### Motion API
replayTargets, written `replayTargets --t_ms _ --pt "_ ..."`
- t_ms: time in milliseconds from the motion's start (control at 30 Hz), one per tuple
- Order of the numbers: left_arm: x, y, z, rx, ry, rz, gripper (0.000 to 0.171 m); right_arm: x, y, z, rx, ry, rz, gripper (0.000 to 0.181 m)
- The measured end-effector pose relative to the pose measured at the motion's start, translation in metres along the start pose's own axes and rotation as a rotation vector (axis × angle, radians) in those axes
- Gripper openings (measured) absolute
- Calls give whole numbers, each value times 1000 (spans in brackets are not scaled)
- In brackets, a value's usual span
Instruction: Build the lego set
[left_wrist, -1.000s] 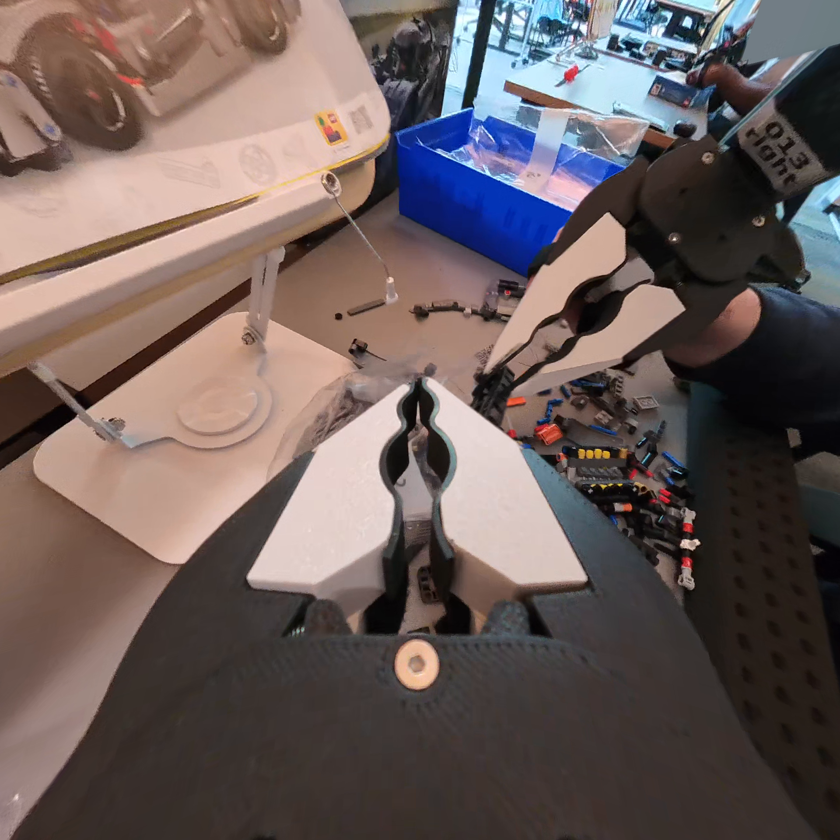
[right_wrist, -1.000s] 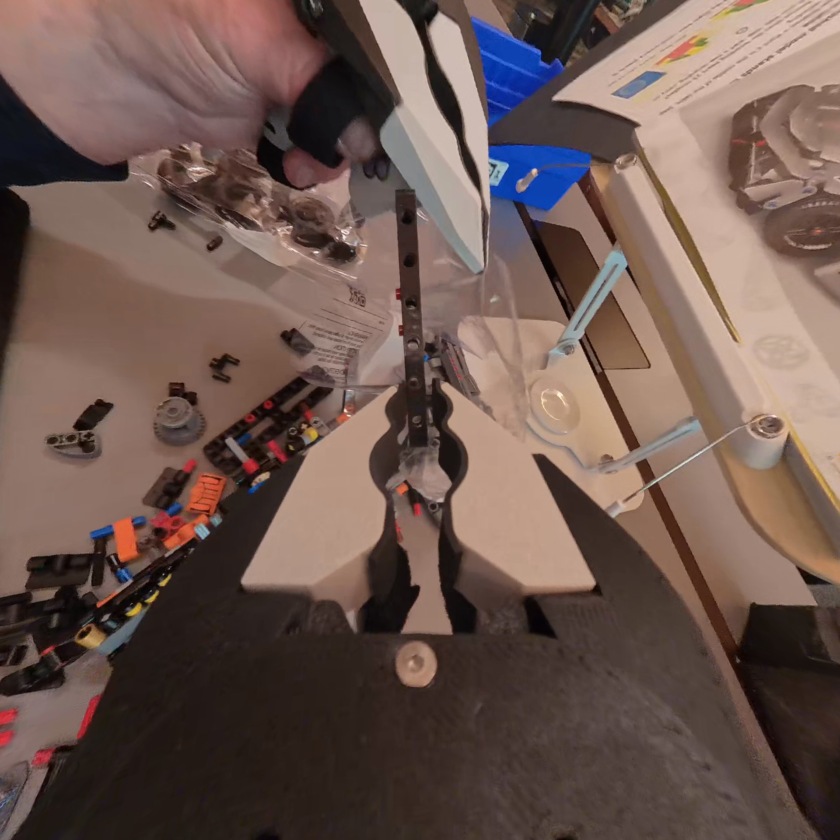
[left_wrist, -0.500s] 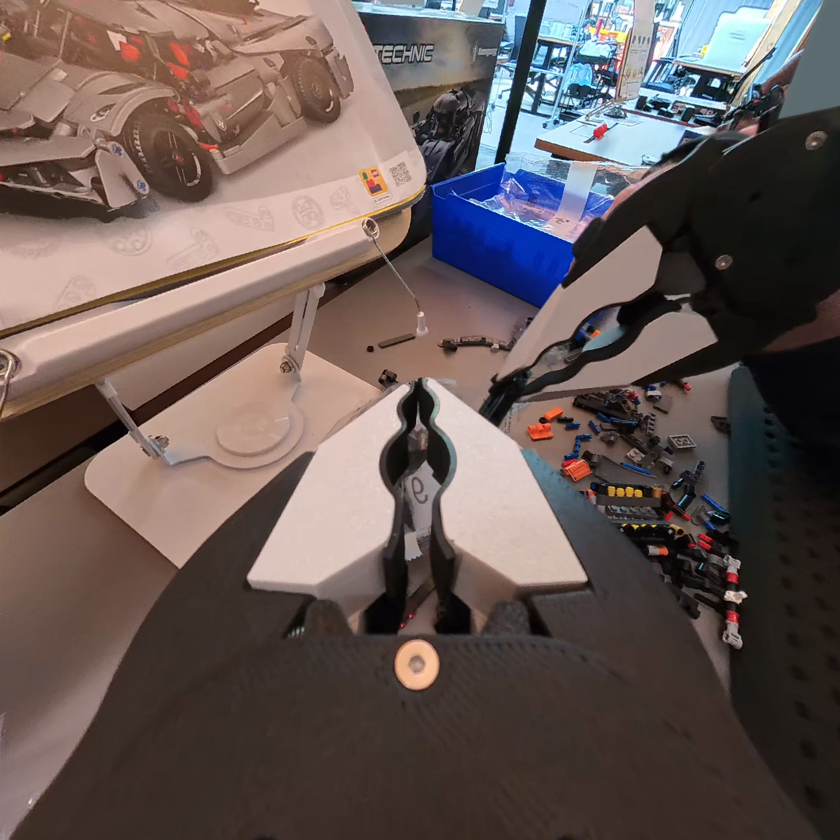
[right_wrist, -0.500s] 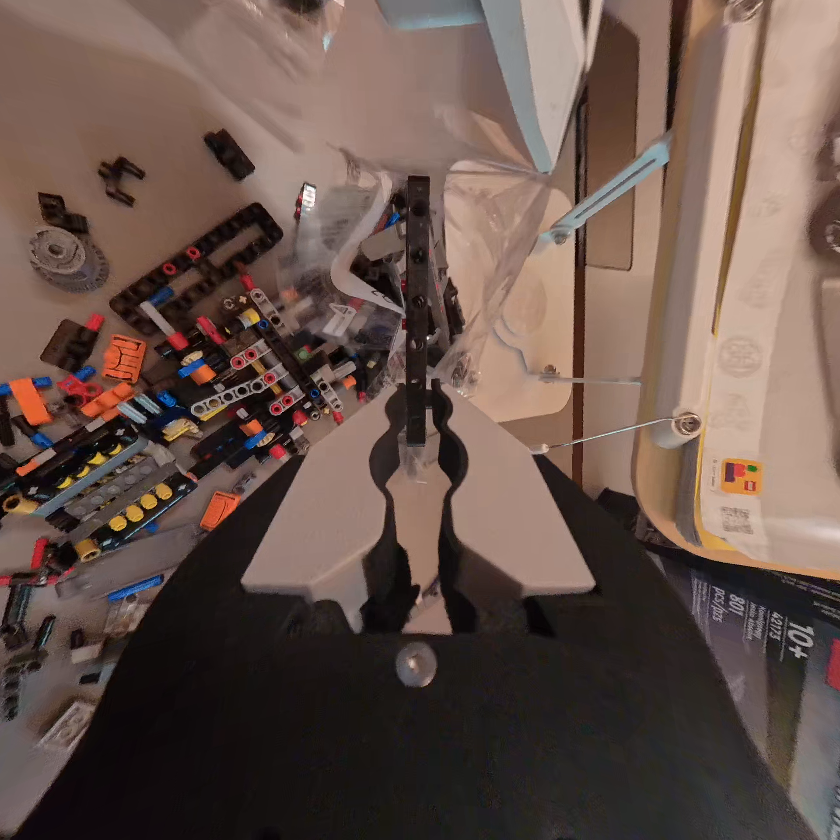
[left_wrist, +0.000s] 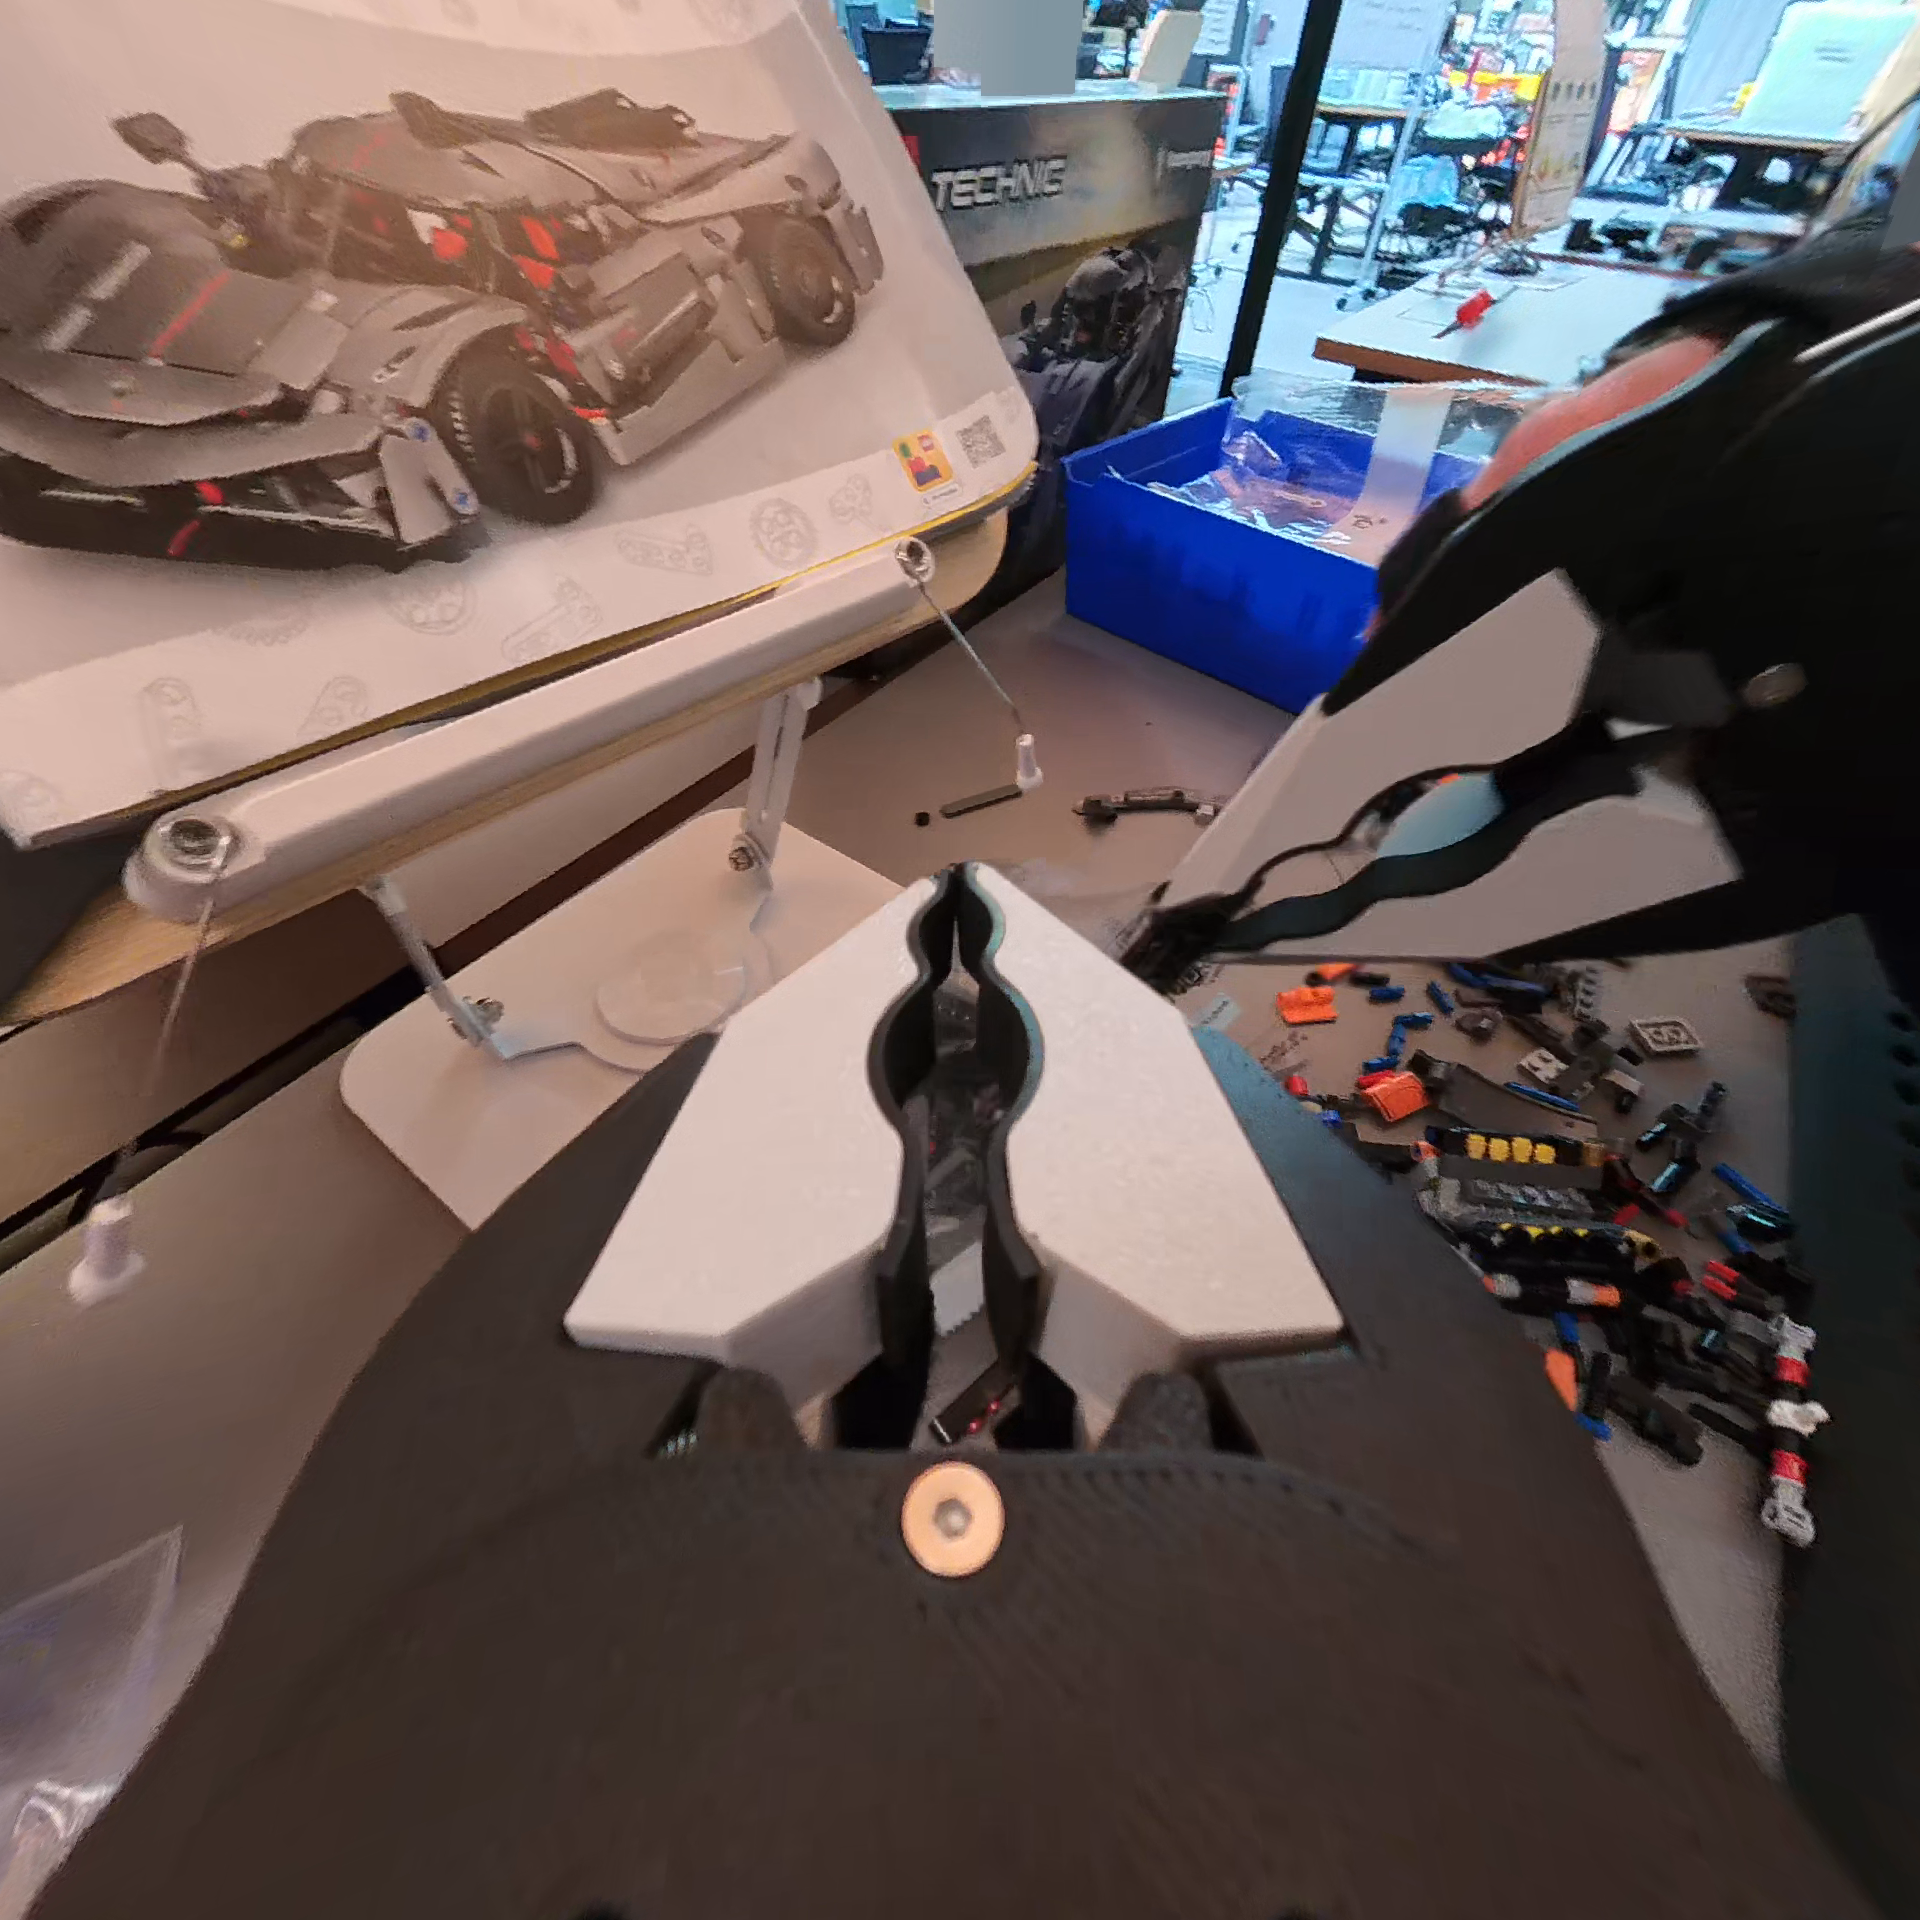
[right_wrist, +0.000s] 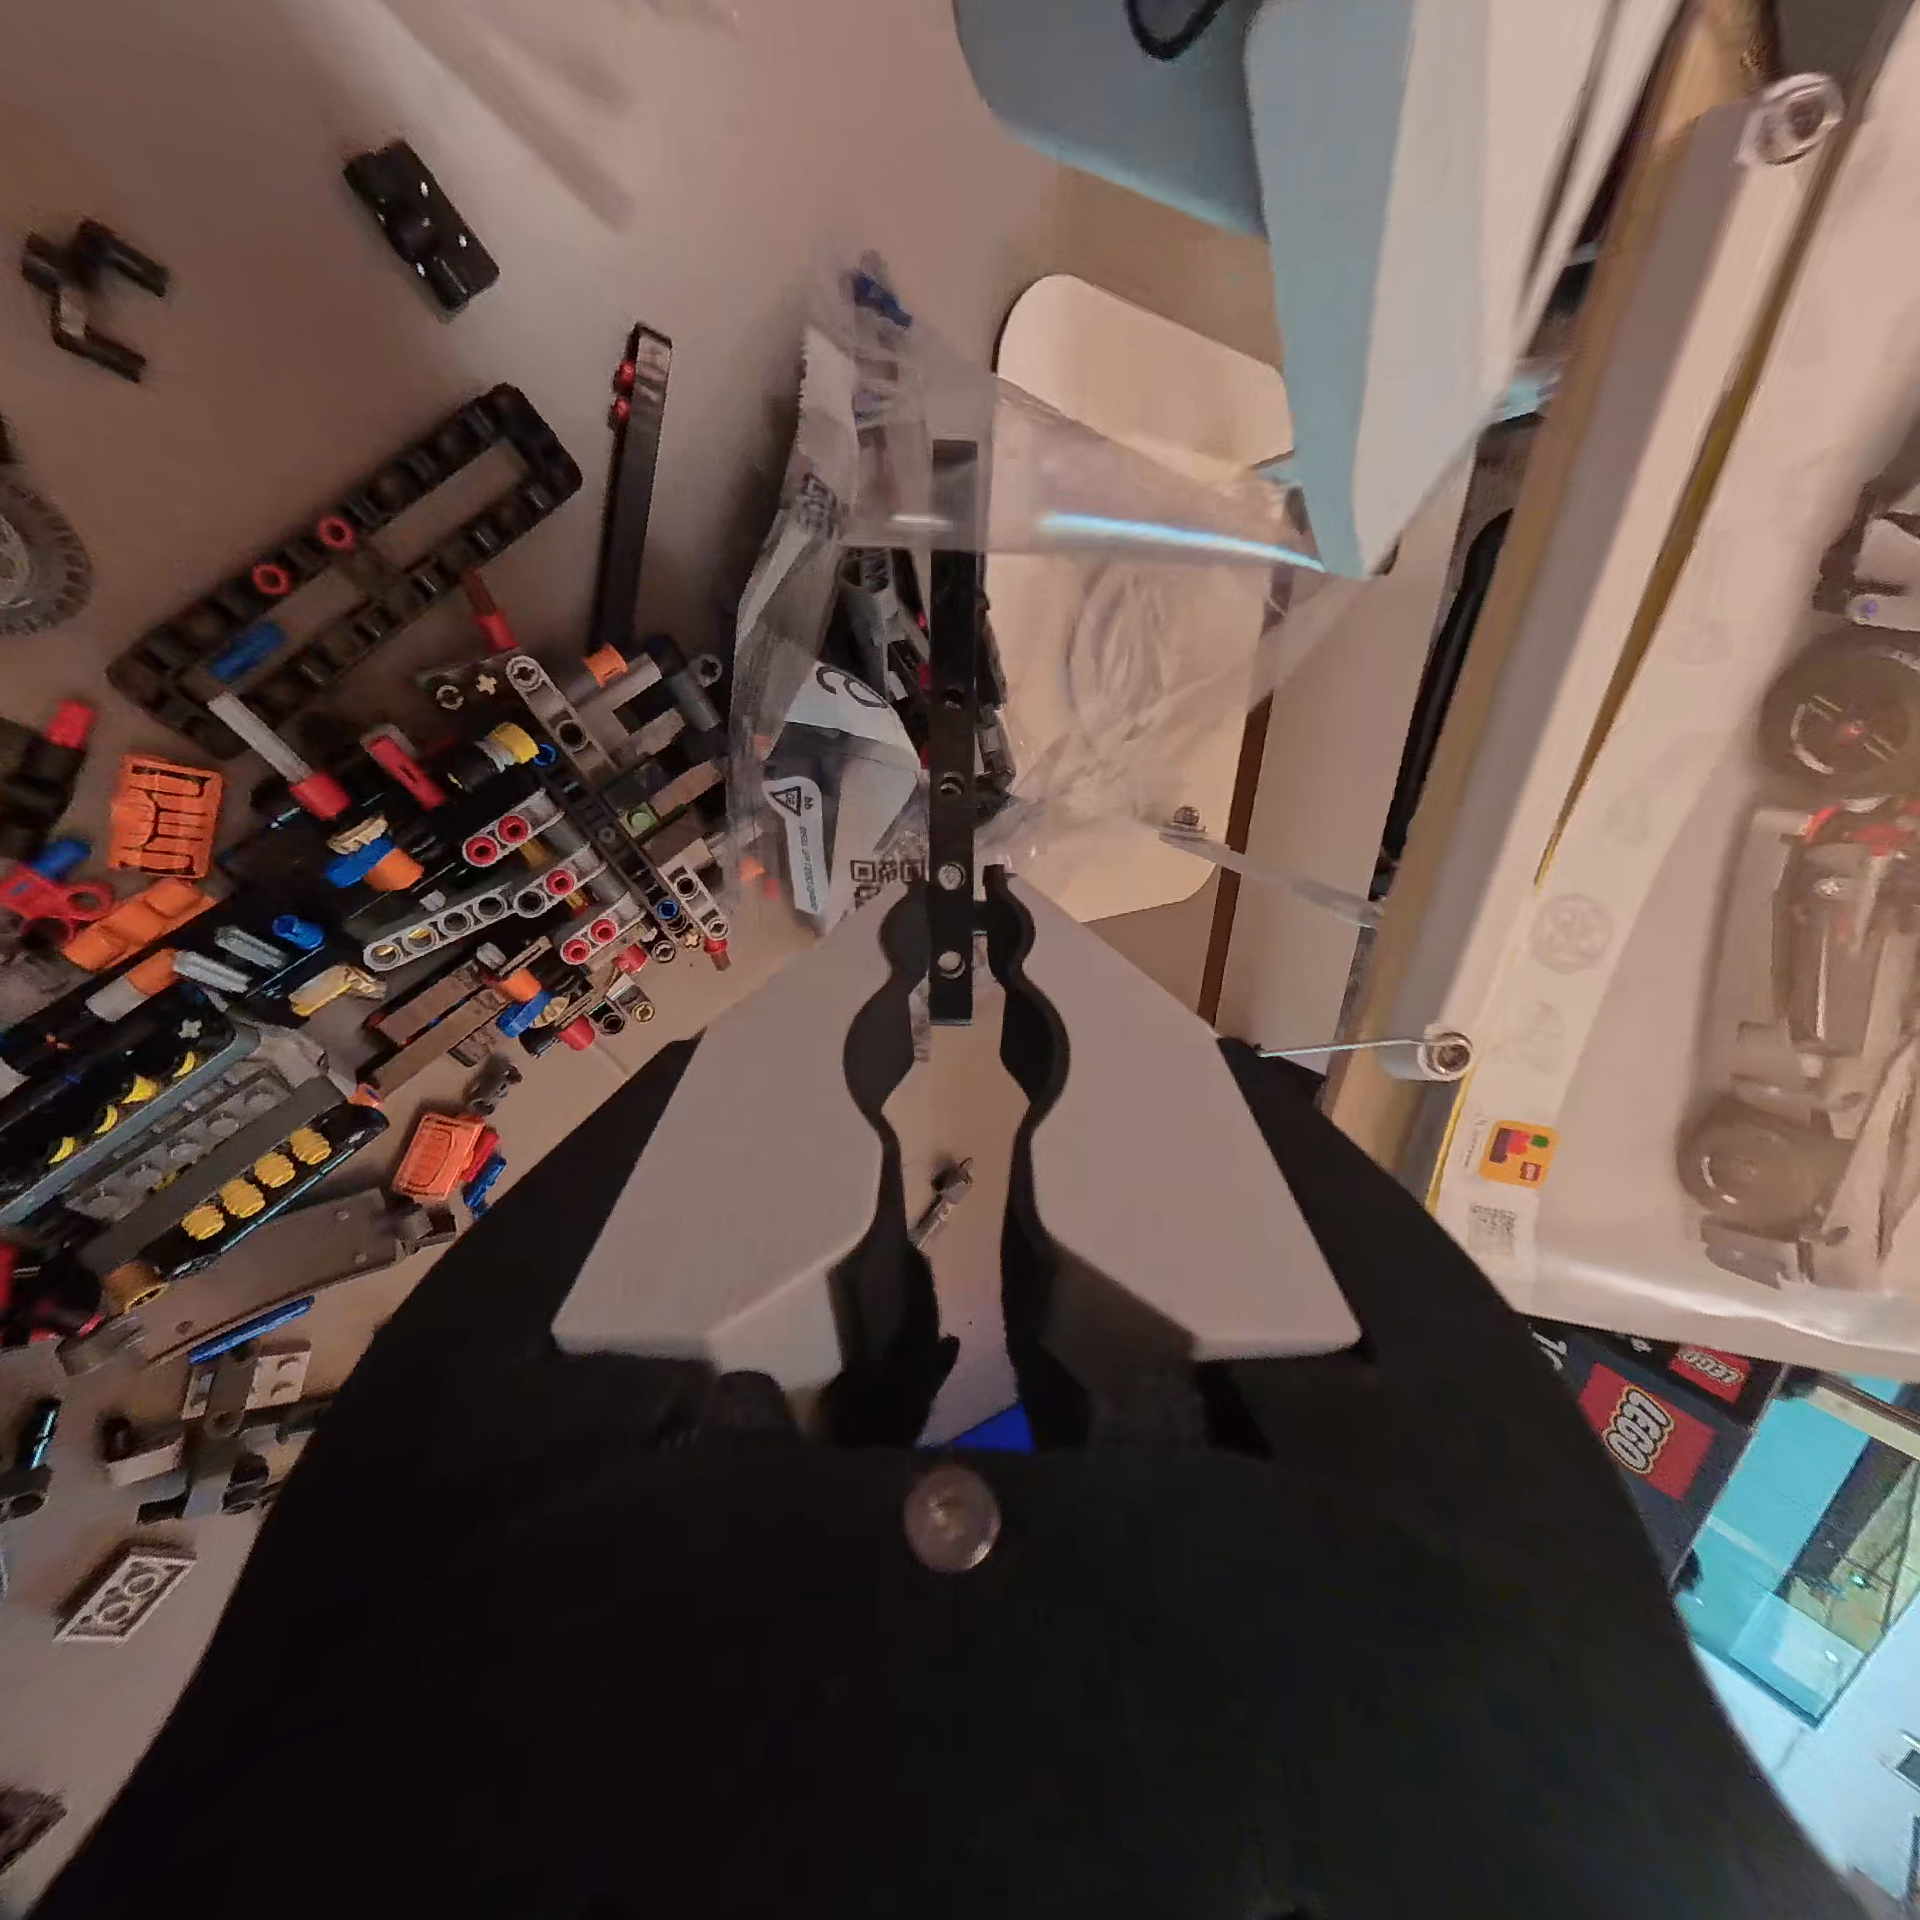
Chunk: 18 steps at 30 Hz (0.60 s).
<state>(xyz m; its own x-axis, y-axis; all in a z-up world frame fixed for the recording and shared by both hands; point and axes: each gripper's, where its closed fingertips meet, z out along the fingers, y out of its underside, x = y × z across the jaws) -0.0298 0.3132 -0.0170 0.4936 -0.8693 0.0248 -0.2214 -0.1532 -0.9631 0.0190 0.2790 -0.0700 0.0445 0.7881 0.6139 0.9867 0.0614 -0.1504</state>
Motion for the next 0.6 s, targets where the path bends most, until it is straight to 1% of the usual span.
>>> replayTargets --t_ms 100,233,333,400,500,533,600 --pt "-19 -2 -8 34 -54 -67 0 4 -4 -17 105 -27 46 8" --pt "-51 0 -25 80 -151 -112 0 14 6 -37 197 -60 118 8" --pt "-72 -2 -43 122 -218 -151 0 26 29 -54 228 -64 181 8" --pt "-80 -3 -51 143 -246 -159 0 33 45 -65 258 -78 232 8" --pt "-99 -3 -68 132 -387 -99 0 37 66 -73 279 -108 278 8" --pt "-101 -5 -74 145 -415 -80 0 36 74 -73 271 -124 291 8" --pt "-107 -5 -84 131 -485 -50 0 34 86 -69 247 -150 307 8"
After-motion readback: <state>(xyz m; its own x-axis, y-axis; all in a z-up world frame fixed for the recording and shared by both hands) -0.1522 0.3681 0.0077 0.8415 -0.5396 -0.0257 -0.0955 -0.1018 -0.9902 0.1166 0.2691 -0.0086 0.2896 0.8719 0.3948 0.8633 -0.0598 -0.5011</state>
